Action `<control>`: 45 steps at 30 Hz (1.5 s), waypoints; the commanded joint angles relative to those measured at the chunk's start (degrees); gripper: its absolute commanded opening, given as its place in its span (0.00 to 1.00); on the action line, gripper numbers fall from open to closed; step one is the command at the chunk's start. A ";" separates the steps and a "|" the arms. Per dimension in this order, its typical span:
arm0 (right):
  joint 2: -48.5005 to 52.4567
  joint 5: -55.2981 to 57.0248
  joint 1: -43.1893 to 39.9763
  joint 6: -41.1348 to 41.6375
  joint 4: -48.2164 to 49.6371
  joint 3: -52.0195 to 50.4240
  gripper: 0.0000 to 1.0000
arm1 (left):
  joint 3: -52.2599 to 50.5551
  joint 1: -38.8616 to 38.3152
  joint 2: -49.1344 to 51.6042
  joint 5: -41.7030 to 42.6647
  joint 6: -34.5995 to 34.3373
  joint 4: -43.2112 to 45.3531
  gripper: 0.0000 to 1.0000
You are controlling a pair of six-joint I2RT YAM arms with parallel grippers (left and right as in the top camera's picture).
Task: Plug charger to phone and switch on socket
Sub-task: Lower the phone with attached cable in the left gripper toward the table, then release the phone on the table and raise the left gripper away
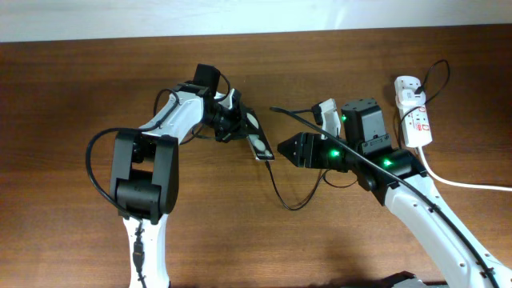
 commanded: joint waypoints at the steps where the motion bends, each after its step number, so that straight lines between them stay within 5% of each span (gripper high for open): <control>1: 0.04 0.68 -0.37 -0.83 0.20 0.66 0.57 | -0.22 -0.04 0.11 1.42 -0.57 -0.02 0.05; 29: 0.04 0.68 -0.37 -0.83 0.22 0.66 0.57 | -0.22 -0.04 0.11 0.35 -0.55 -0.02 0.17; 45: 0.04 0.66 -0.37 -0.81 0.20 0.66 0.57 | -0.22 -0.04 0.11 -2.25 -1.01 -0.28 0.40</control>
